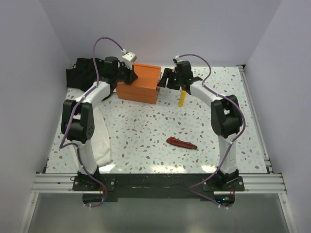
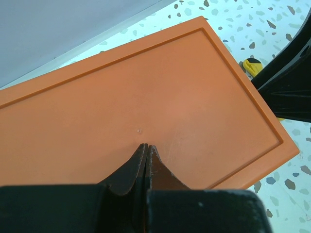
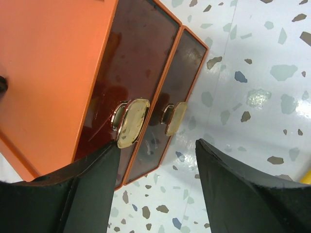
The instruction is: Sort the tools into containers
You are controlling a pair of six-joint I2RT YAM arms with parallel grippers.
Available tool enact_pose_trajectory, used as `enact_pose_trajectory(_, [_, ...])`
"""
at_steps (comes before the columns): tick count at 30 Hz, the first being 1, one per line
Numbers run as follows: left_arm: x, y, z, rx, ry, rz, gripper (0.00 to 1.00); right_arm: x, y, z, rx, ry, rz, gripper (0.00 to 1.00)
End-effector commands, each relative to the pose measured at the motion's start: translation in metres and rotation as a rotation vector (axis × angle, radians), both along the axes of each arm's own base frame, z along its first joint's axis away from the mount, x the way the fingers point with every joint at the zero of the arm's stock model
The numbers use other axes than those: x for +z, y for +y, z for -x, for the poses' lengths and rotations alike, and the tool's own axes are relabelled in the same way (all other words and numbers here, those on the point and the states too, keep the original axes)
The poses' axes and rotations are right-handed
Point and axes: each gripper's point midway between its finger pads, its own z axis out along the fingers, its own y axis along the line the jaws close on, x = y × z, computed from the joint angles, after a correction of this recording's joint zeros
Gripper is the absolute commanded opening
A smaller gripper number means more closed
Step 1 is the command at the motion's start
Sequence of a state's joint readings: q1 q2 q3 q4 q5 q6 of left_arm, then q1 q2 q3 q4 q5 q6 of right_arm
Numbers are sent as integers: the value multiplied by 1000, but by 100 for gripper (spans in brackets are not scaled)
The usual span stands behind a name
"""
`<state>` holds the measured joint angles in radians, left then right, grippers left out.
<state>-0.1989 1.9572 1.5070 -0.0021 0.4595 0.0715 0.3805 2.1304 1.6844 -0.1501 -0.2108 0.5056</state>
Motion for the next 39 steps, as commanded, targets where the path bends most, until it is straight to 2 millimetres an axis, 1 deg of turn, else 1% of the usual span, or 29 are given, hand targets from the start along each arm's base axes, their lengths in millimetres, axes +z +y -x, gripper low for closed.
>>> enact_pose_trajectory(1, [-40, 7, 19, 23, 126, -61, 0, 4, -39, -12, -187, -13, 70, 65])
enact_pose_trajectory(3, [-41, 6, 19, 23, 127, -65, 0, 3, -50, -11, -225, 1, 91, 65])
enact_pose_trajectory(4, [-41, 6, 18, 23, 126, -64, 0, 8, -56, -10, -249, -3, 97, 65])
enact_pose_trajectory(6, [-40, 5, 19, 22, 124, -64, 0, 9, -70, -7, -279, 4, 114, 65])
enact_pose_trajectory(7, [-42, 5, 19, 27, 128, -66, 0, 11, -76, -3, -284, 8, 117, 65])
enact_pose_trajectory(9, [-43, 5, 18, 32, 131, -66, 0, 9, -89, 1, -302, 22, 122, 64])
enact_pose_trajectory(10, [-44, 5, 18, 34, 134, -65, 0, 3, -94, 8, -303, 42, 126, 64])
enact_pose_trajectory(11, [-43, 5, 18, 34, 134, -63, 0, 10, -100, 10, -309, 34, 120, 64])
enact_pose_trajectory(12, [-41, 5, 17, 34, 128, -63, 0, 10, -103, 14, -306, 35, 120, 64])
enact_pose_trajectory(13, [-43, 5, 17, 33, 132, -62, 0, 4, -105, 21, -291, 48, 131, 64])
enact_pose_trajectory(14, [-43, 5, 16, 34, 134, -63, 0, 4, -111, 24, -293, 47, 137, 64])
enact_pose_trajectory(15, [-42, 4, 15, 35, 133, -62, 0, 9, -114, 29, -290, 37, 141, 64])
enact_pose_trajectory(17, [-43, 4, 14, 35, 135, -59, 0, 16, -104, 37, -211, 26, 97, 65])
enact_pose_trajectory(19, [-42, 1, 13, 30, 136, -51, 0, 32, -94, 40, -144, -26, 50, 65])
enact_pose_trajectory(20, [-42, -1, 13, 25, 136, -50, 0, 41, -81, 46, -69, -38, 2, 65])
enact_pose_trajectory(22, [-41, -3, 12, 20, 133, -50, 0, 59, -72, 50, 10, -95, -22, 65])
enact_pose_trajectory(23, [-41, -5, 13, 15, 135, -48, 0, 65, -67, 55, 57, -105, -44, 65])
enact_pose_trajectory(25, [-41, -6, 12, 15, 135, -49, 0, 71, -70, 59, 73, -124, -35, 65])
enact_pose_trajectory(26, [-41, -7, 13, 12, 133, -49, 0, 72, -78, 59, 51, -121, -31, 65])
enact_pose_trajectory(27, [-42, -7, 13, 9, 133, -50, 0, 66, -84, 60, 26, -108, -38, 65])
enact_pose_trajectory(28, [-42, -7, 13, 9, 135, -51, 0, 68, -90, 60, 9, -108, -45, 65])
enact_pose_trajectory(29, [-42, -7, 14, 9, 134, -52, 0, 67, -100, 58, -20, -101, -52, 65])
enact_pose_trajectory(33, [-43, -6, 15, 8, 132, -62, 0, 49, -123, 54, -111, -44, -63, 63])
enact_pose_trajectory(34, [-44, -5, 15, 11, 135, -63, 0, 44, -128, 53, -137, -31, -39, 62])
enact_pose_trajectory(35, [-44, -6, 15, 9, 133, -64, 0, 33, -135, 51, -165, -9, -4, 61])
enact_pose_trajectory(36, [-44, -5, 14, 10, 133, -64, 0, 29, -142, 48, -193, 12, 34, 61])
enact_pose_trajectory(37, [-44, -6, 14, 11, 132, -63, 0, 22, -151, 44, -236, 27, 80, 60])
enact_pose_trajectory(38, [-44, -6, 14, 10, 133, -62, 0, 5, -155, 42, -247, 66, 110, 60])
enact_pose_trajectory(39, [-44, -5, 13, 12, 131, -63, 0, 7, -157, 35, -247, 56, 136, 60])
